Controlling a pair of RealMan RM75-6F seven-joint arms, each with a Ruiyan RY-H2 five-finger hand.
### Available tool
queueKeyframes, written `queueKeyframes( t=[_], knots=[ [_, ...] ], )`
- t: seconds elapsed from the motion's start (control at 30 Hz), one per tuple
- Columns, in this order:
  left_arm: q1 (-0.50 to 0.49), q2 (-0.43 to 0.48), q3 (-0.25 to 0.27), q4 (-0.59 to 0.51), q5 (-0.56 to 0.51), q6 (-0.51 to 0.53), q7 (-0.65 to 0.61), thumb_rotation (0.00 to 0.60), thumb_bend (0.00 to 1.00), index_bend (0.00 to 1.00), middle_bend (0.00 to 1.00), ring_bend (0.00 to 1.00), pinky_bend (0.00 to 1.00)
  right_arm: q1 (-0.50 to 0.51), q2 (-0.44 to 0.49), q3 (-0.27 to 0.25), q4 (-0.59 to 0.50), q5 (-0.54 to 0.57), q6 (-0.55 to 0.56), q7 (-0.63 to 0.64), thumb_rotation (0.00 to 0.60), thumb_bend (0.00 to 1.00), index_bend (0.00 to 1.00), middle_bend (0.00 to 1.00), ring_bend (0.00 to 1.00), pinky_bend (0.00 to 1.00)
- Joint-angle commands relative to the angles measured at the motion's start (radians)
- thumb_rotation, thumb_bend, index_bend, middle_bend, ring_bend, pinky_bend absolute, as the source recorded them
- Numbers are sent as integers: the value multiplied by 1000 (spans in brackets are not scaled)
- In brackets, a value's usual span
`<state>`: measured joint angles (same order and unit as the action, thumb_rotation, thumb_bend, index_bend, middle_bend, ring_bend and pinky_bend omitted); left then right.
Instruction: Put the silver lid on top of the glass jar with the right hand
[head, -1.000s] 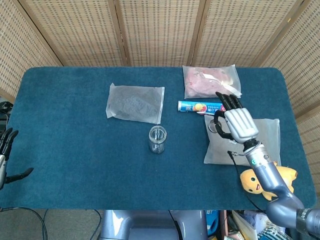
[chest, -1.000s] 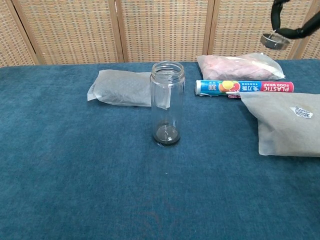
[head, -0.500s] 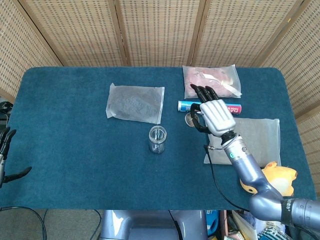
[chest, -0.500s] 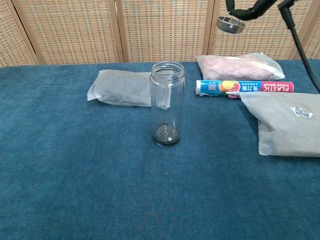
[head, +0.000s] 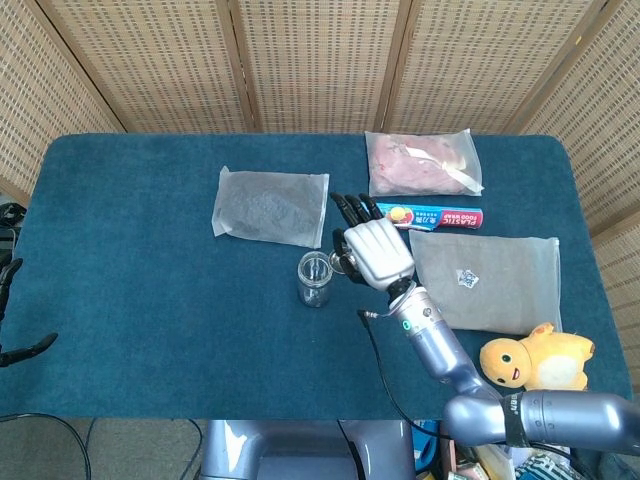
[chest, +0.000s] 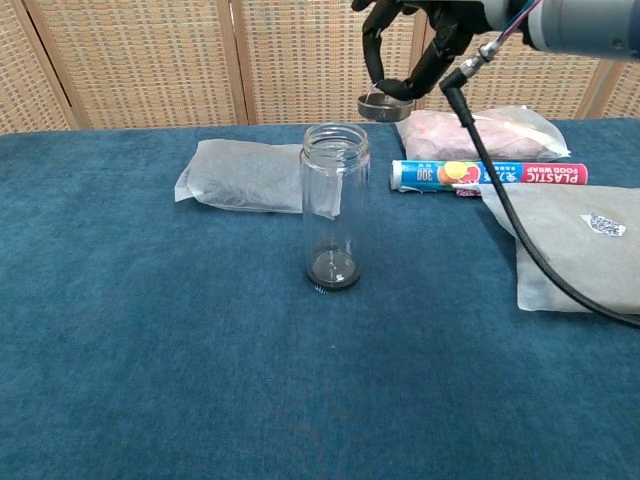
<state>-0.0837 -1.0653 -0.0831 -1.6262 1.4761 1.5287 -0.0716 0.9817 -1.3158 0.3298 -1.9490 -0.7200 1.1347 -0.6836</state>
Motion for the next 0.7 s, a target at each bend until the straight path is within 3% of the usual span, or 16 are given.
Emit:
queueKeyframes(
  t=[0.03, 0.7],
  knots=[
    [-3, 2, 1, 3, -1, -8, -4, 600, 0, 0, 0, 0, 0, 27, -32, -4, 1, 22, 22, -33, 600, 669, 630, 9, 0, 0],
    [-6, 10, -1, 7, -5, -17, -30, 600, 0, 0, 0, 0, 0, 105, -113, -1, 29, 118, 82, -130, 600, 668, 631, 9, 0, 0]
  ],
)
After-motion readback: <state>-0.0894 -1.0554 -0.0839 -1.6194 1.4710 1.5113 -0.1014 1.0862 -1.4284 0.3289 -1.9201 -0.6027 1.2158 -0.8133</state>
